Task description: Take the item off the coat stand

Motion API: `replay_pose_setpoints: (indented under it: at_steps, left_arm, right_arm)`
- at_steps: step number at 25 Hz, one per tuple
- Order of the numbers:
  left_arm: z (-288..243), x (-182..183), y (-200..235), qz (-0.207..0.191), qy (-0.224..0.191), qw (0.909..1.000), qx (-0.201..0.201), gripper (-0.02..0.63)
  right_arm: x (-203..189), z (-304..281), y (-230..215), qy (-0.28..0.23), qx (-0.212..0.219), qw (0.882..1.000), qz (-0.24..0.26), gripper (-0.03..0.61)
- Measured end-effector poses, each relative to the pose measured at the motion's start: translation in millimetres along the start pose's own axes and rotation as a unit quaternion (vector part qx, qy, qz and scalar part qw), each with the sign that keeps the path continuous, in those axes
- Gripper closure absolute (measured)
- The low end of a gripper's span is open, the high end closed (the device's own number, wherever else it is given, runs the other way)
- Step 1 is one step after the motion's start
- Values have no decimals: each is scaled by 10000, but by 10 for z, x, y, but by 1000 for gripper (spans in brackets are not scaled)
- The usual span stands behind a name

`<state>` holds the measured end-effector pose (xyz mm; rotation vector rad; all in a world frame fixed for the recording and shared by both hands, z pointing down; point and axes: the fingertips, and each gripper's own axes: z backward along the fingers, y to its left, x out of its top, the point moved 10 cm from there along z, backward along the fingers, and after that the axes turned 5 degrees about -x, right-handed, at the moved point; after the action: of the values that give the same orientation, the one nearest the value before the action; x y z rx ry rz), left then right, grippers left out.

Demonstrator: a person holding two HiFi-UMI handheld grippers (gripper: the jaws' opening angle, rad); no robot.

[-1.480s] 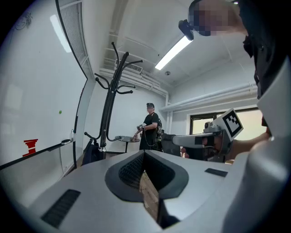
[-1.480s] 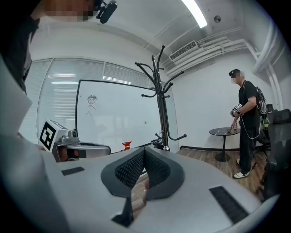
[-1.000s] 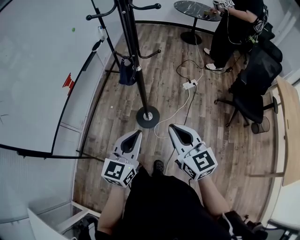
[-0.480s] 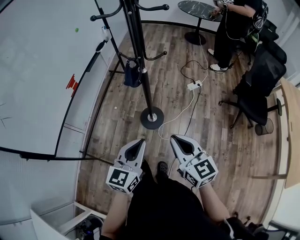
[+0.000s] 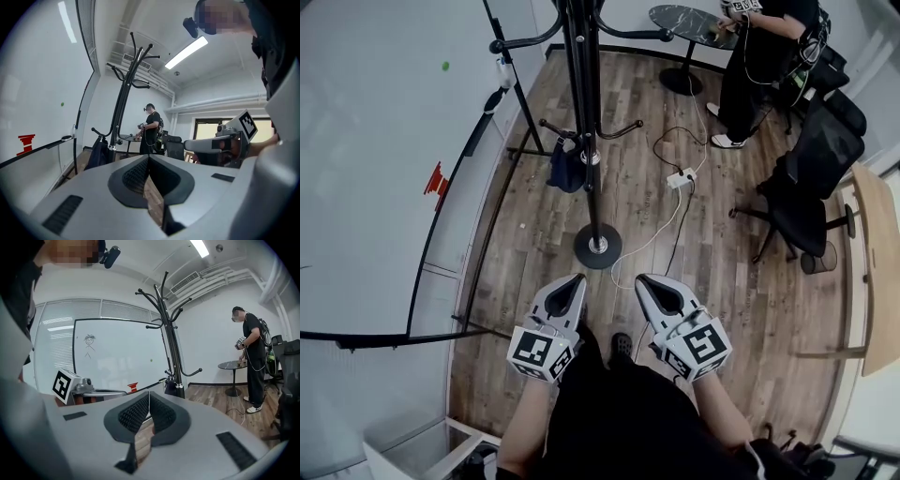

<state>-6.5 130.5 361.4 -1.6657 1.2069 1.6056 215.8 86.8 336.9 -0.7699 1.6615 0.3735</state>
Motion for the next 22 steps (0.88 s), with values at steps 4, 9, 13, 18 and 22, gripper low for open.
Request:
replay_pose_setpoints:
  at_steps: [4,9,13,18,22]
  left_arm:
    - [-42,99,334,0,5,10000,-39,598]
    - [-80,176,798,-12,40,10000,-46,598]
    - [-118,200,1200,0,90,9999,-112,598]
    - [-202,215,1605,7,104,9997,-205,598]
    - [-263,235,1840,-67,83,9993,-352,598]
  right_arm:
    - [123,-288,43,-1,-50,10000,-1,546]
    - [231,-630,83,-33,-117,9999,-32,548]
    - [318,-924,173,-23,-120,9999,68,546]
    - [351,-1216,264,11,-220,9997,113,548]
    - [349,-1415,359,20,-301,9993,212,548]
